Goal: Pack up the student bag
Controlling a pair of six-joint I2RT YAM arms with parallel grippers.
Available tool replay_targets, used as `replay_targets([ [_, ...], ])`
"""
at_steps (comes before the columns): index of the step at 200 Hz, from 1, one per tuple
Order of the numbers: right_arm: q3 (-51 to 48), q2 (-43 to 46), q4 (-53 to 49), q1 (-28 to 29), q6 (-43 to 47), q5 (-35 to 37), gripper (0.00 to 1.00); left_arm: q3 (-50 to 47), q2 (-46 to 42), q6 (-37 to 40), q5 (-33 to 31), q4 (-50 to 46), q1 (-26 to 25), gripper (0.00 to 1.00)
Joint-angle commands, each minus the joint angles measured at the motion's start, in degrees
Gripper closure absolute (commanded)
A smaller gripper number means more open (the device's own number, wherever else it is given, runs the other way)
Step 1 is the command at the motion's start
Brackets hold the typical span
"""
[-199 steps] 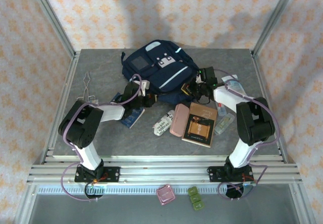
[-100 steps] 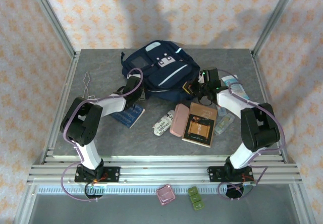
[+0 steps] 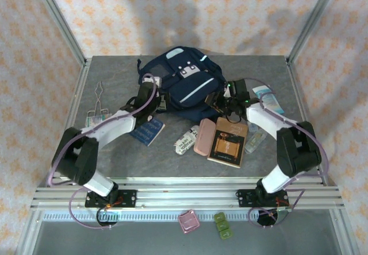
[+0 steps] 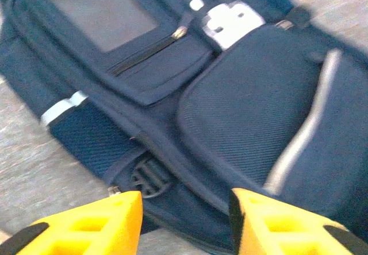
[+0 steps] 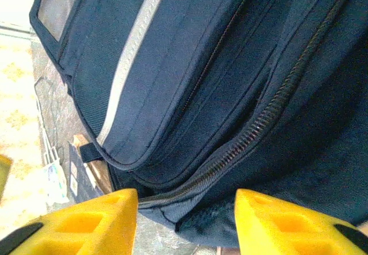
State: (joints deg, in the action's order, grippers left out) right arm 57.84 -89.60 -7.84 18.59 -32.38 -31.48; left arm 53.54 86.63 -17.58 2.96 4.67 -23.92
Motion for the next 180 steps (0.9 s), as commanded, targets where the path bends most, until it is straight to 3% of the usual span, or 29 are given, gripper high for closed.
replay_targets([
  [1,0.31,6.42,-4.2,0.05,3.97,6.36,0.49,-5.18,-4.01,-4.0,7.54,3.87,0.02,0.52],
  [39,-2.91,11.6,-3.7,1.18,5.22,4.59,0.48,-9.85,-8.43,-10.28,7.8,1.41,0.02,0.46],
  [74,-1.35,10.76,-0.41,7.77,7.71,2.43,0.48,-20.62,-18.2,-21.03,-0.26,-0.04,0.13,0.3],
  [84,0.63,8.01,-0.09,10.24,8.32,2.56,0.49,-23.19,-21.77,-23.62,-3.21,-2.52,0.35,0.19],
  [102,5.43,1.52,0.1,14.43,9.51,2.8,0.5,-26.74,-27.71,-28.12,-8.15,-8.22,1.25,0.18],
  [121,10.58,-6.05,1.36,17.6,9.41,1.08,0.55,-31.23,-32.49,-30.38,-8.66,-9.05,2.81,0.2],
  [140,17.84,-14.2,0.53,21.13,10.18,0.07,0.64,-32.81,-34.45,-32.57,-10.3,-11.83,3.79,0.22],
  [180,35.04,-31.88,-6.46,25.83,11.52,3.24,0.65,-35.32,-36.17,-34.87,-11.49,-12.96,5.15,0.22],
])
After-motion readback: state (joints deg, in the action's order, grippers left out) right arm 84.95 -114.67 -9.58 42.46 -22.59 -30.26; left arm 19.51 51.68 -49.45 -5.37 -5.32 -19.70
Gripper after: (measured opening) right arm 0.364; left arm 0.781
